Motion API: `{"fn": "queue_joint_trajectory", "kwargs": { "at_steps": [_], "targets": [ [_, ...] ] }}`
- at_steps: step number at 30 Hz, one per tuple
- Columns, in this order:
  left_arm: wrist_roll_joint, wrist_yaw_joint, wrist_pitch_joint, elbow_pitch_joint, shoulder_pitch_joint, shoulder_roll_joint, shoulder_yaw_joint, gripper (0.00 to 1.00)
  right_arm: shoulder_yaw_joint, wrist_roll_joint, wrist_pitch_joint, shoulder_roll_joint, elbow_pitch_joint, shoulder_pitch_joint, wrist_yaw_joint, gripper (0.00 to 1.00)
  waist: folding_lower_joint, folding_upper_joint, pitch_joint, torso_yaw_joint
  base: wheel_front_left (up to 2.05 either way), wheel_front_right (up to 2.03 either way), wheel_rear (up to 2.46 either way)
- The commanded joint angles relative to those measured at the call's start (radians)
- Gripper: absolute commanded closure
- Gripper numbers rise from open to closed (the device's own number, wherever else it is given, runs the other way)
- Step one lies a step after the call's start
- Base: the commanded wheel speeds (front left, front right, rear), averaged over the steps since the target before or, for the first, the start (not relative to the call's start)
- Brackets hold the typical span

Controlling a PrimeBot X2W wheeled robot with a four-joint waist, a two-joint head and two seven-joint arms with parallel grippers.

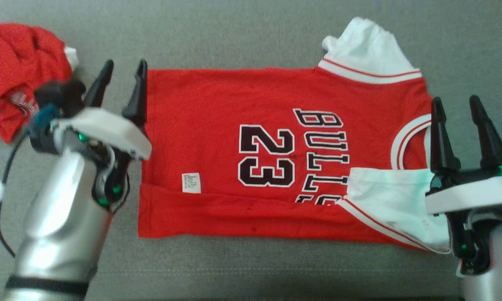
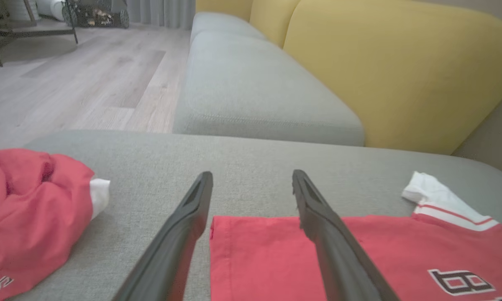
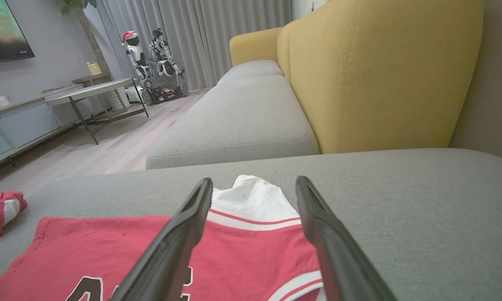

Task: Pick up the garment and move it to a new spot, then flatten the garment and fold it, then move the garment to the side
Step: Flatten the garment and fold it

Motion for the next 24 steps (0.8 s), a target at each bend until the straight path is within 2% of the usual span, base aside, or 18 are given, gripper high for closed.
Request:
{"fn": "queue_joint_trajectory", "kwargs": {
  "at_steps": [1, 10, 17, 22, 23, 24],
  "targets": [
    [-0.009, -0.016, -0.007, 0.036, -0.067, 0.020, 0.036, 0.00, 0.029, 0.000, -0.013, -0.011, -0.038, -0.037, -0.001, 0.00, 0.0000, 0.0000, 0.061, -0.011, 0.00, 0.00, 0.00],
    [-0.037, -0.106, -0.007, 0.440, -0.270, 0.014, 0.035, 0.00, 0.060, 0.009, -0.026, -0.001, -0.024, -0.078, -0.001, 0.00, 0.0000, 0.0000, 0.145, -0.055, 0.00, 0.00, 0.00],
    [-0.066, -0.152, -0.038, 0.611, -0.332, 0.002, 0.023, 0.00, 0.061, 0.021, -0.030, 0.003, -0.005, -0.089, -0.001, 0.00, 0.0000, 0.0000, 0.164, -0.069, 0.00, 0.00, 0.00],
    [-0.072, -0.166, -0.049, 0.667, -0.351, -0.016, -0.018, 0.00, 0.044, 0.022, -0.030, 0.004, 0.006, -0.096, -0.001, 0.00, 0.0000, 0.0000, 0.160, -0.065, 0.00, 0.00, 0.00],
    [-0.073, -0.167, -0.052, 0.674, -0.353, -0.018, -0.027, 0.05, 0.041, 0.020, -0.029, 0.005, 0.008, -0.097, -0.001, 0.00, 0.0000, 0.0000, 0.157, -0.064, 0.00, 0.00, 0.00],
    [-0.073, -0.168, -0.055, 0.681, -0.354, -0.020, -0.037, 0.29, 0.038, 0.020, -0.029, 0.005, 0.010, -0.099, -0.001, 0.00, 0.0000, 0.0000, 0.155, -0.062, 0.00, 0.00, 0.00]
  ]
}}
